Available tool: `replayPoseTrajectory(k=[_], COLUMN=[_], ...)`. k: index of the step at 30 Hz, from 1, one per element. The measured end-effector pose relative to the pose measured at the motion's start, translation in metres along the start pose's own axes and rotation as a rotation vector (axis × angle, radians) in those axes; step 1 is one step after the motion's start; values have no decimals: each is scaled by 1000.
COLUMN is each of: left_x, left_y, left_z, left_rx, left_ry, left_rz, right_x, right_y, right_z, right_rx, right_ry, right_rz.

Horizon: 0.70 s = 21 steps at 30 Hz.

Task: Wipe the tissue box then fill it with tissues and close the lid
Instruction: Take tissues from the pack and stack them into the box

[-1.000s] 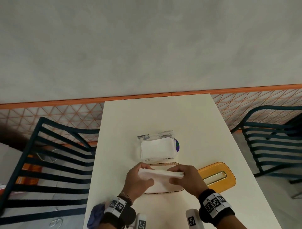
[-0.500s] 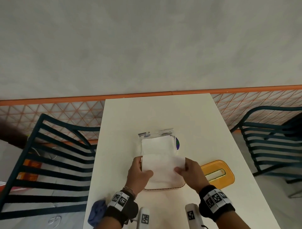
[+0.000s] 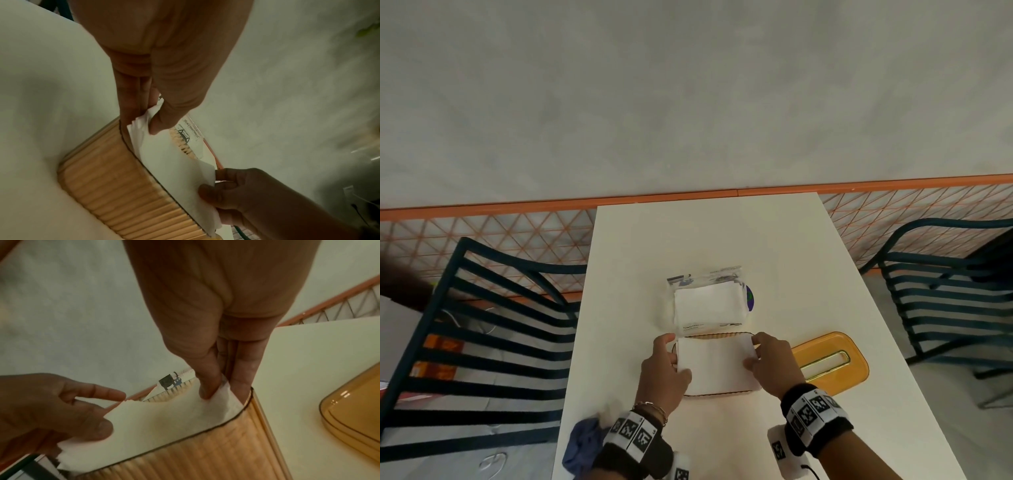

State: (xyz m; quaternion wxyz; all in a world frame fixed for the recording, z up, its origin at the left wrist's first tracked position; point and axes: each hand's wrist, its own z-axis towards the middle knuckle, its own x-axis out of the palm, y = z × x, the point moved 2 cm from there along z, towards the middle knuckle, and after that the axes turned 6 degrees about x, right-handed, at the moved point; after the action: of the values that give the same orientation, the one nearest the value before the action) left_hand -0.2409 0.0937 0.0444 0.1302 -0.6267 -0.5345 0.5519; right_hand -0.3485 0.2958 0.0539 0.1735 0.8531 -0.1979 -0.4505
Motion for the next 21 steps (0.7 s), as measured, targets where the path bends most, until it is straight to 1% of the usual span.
replayPoseTrajectory(k=[3,6,8,9,11,13,15,16,18,21], left_x=[1,-1,-4,-6,-5,1,9,13,17,18], left_y=[-4,-8,-13,-15,-17,-15,-12,-11,-11,-13], left_z=[1,0,-1,-2,0,4,7,9,11,16], left_rx=[33,89,141,175,247,300,342,357,364,406], left_ry=[-1,-15,-48,-50,2,121,220,248,263,214], left_rz=[55,205,329,365,410,458,527,562,609,646], right_x=[-1,-4,-6,-6,-6,-1,6,8,10,8], right_y=[1,0,0,1,4,7,9,9,10,12], right_z=[-2,-6,-9,-10,-12,-16,-18,-19,-21,-21], right_rx=[21,15,-35,-87,-221,-336,-411,-417,-411,-443], right_ry=[-49,-119,-163,-173,-142,-46,33,57,66,18], right_rz=[-93,-192,-239,-253,-270,-325,-412,-447,-479,-503])
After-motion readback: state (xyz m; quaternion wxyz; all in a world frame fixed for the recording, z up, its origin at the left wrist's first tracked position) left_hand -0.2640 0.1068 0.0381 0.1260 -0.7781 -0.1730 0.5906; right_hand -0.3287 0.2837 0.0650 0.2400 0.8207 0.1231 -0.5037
